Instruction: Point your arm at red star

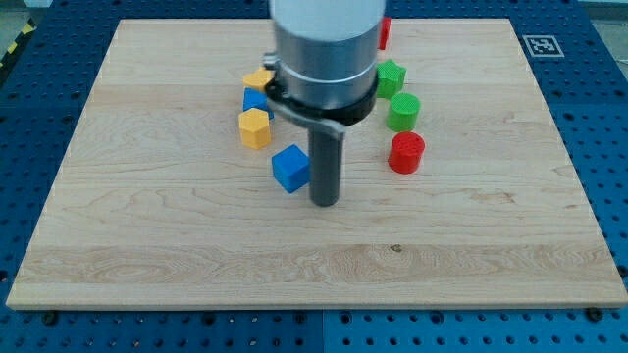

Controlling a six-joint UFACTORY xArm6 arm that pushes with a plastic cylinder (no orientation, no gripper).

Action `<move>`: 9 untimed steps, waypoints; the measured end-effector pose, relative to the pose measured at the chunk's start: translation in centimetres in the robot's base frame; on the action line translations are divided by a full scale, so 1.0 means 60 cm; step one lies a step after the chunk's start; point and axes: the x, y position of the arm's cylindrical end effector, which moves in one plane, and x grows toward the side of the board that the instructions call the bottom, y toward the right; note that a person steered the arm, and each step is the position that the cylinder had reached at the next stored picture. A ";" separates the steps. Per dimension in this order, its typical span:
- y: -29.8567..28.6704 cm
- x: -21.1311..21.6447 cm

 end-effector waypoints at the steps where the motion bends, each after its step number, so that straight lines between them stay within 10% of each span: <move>1: 0.008 -0.019; 5: -0.035 -0.056; 9: -0.065 0.088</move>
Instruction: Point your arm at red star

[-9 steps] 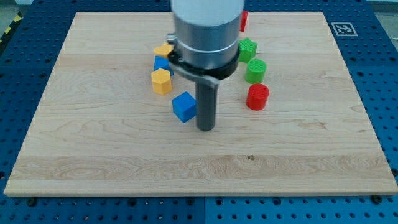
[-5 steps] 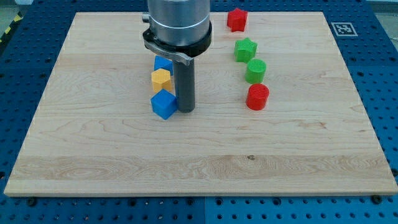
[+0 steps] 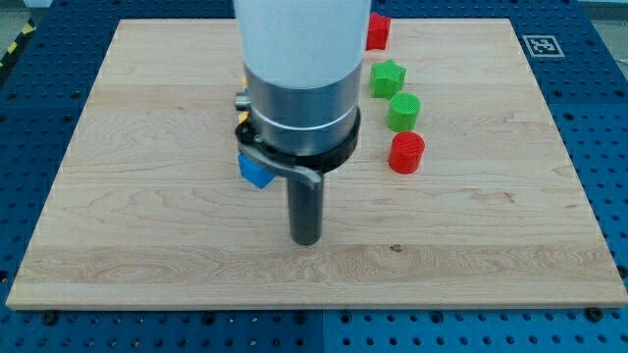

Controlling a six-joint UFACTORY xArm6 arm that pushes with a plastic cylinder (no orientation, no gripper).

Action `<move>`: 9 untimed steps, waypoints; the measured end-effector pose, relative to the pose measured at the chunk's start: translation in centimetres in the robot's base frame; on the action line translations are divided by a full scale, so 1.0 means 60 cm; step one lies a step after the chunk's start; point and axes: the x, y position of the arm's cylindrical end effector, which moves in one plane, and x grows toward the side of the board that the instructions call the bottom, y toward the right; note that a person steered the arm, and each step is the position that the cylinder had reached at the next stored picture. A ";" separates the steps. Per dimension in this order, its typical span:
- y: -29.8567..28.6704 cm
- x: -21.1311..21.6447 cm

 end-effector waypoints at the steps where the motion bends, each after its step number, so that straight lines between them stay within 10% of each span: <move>1: -0.102 -0.009; 3: -0.261 -0.050; 5: -0.317 -0.242; 9: -0.128 -0.481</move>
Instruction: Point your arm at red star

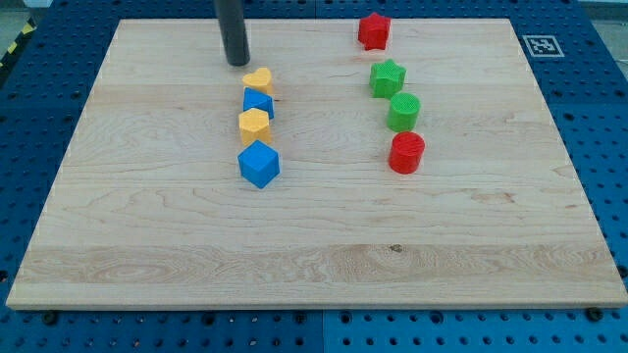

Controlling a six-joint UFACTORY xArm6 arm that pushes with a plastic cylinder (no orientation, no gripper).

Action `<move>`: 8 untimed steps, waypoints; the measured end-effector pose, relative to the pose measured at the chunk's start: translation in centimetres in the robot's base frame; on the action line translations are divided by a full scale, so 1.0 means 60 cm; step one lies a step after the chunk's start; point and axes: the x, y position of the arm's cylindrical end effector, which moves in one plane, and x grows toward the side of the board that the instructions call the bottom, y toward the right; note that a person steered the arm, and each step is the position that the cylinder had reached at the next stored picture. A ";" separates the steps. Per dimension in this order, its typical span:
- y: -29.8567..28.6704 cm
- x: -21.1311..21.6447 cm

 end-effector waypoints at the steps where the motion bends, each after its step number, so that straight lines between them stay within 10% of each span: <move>1: 0.034 -0.048; 8: 0.270 -0.128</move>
